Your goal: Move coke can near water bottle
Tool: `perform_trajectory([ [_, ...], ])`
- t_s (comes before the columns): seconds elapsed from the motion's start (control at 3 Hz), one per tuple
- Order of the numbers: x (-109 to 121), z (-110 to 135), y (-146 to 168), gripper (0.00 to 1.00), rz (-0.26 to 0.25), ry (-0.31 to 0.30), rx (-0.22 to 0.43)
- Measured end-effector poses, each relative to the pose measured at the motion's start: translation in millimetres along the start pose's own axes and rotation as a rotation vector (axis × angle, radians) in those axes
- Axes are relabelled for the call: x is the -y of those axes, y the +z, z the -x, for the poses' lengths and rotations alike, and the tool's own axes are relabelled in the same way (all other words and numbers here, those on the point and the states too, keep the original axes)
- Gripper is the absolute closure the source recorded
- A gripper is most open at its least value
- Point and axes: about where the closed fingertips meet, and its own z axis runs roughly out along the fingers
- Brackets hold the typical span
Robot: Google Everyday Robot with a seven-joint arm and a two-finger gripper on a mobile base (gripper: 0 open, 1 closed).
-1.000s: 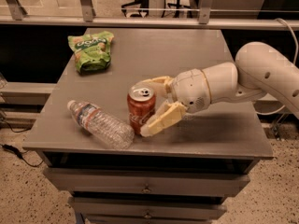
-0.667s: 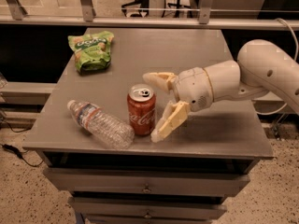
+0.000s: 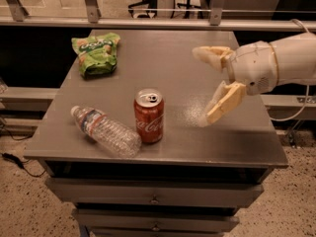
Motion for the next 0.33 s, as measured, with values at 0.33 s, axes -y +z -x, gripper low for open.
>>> perform_trajectory([
  [0.33,2.2,5.2,-1.5,0.00,-0.006,-0.010,0.002],
])
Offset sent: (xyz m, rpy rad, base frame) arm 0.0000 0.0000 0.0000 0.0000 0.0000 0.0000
